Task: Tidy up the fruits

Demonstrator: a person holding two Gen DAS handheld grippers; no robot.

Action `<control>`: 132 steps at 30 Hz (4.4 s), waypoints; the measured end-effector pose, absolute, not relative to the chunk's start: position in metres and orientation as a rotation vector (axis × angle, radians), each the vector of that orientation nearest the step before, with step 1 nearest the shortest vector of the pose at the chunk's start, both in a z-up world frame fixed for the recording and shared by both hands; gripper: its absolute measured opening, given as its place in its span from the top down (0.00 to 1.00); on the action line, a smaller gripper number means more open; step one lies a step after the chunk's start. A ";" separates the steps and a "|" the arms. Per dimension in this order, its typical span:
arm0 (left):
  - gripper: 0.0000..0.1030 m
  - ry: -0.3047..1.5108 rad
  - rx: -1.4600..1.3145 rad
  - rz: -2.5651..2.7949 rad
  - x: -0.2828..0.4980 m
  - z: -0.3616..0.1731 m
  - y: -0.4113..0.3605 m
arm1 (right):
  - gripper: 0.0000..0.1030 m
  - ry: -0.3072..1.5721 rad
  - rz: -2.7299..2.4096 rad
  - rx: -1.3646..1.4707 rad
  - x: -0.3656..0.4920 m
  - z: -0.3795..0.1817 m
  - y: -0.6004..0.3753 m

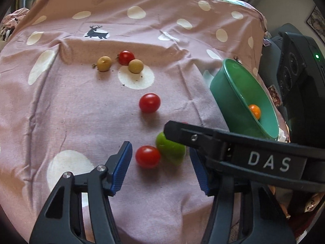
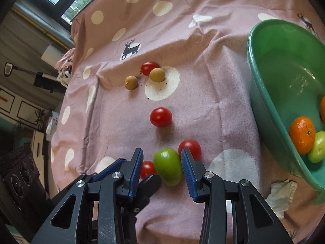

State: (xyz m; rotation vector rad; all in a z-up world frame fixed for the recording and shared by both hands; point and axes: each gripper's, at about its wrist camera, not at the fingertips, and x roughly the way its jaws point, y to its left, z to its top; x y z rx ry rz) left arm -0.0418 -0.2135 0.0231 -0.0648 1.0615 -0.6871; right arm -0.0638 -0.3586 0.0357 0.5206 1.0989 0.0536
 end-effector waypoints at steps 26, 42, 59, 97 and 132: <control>0.57 1.147 -0.016 -0.733 -0.034 0.002 -0.235 | 0.59 1.207 0.055 0.560 -0.054 0.010 -0.358; 0.63 1.088 -0.054 -0.731 -0.040 0.014 -0.225 | 0.59 1.146 0.081 0.501 -0.056 0.022 -0.348; 0.64 0.956 -0.065 -0.717 -0.054 0.045 -0.214 | 0.58 1.017 0.114 0.437 -0.071 0.058 -0.334; 0.42 1.038 -0.380 -0.364 0.004 0.034 -0.097 | 0.57 1.003 0.201 0.419 0.043 0.052 -0.281; 0.44 0.861 -0.160 -0.585 -0.040 0.065 -0.157 | 0.63 0.935 0.284 0.519 -0.038 0.071 -0.313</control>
